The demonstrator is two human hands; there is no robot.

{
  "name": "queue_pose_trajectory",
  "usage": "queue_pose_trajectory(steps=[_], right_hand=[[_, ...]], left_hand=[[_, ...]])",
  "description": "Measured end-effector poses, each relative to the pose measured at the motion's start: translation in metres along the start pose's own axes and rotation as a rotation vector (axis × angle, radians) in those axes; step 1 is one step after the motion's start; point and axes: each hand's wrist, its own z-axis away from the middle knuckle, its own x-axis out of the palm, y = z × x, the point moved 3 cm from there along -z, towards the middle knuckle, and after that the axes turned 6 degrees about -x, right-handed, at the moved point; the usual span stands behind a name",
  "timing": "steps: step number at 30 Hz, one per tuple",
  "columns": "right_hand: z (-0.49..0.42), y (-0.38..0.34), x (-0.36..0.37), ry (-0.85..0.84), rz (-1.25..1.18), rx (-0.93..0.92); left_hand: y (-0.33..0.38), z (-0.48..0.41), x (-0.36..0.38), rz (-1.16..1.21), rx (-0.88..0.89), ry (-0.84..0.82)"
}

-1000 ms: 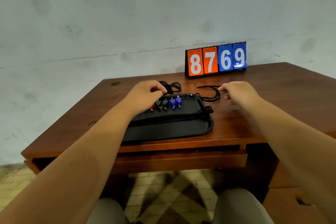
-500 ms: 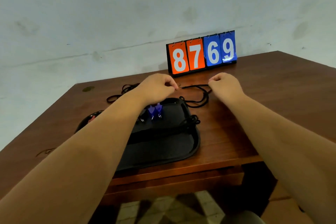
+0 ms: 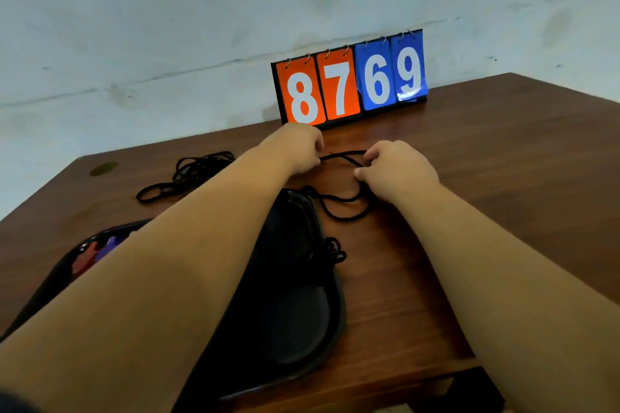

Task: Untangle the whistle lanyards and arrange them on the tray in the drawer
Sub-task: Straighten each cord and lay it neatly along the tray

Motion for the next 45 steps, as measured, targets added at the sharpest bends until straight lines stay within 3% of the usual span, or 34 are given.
queue_pose_trajectory(steps=[6,12,16,24,35,40,45], right_hand=[[-0.002,0.004,-0.003,0.038,-0.071,0.013],[0.009,0.009,-0.006,0.096,-0.22,0.035],[0.027,0.005,-0.006,0.105,-0.324,-0.042],[0.068,-0.026,-0.029,0.0,-0.244,-0.201],[0.138,-0.134,-0.141,-0.019,-1.063,-0.419],[0.165,-0.161,-0.161,-0.037,-1.037,-0.478],[0.188,-0.185,-0.174,-0.075,-1.175,-0.526]], left_hand=[[-0.003,0.002,-0.001,0.091,-0.058,0.061],[-0.002,0.03,-0.048,0.239,-0.024,0.195],[0.008,0.06,-0.089,0.283,0.034,0.245],[0.022,0.13,-0.171,0.339,0.137,0.272],[0.016,0.22,-0.256,0.613,0.163,0.333],[0.005,0.254,-0.287,0.757,0.171,0.346],[-0.007,0.283,-0.309,0.916,0.205,0.326]])
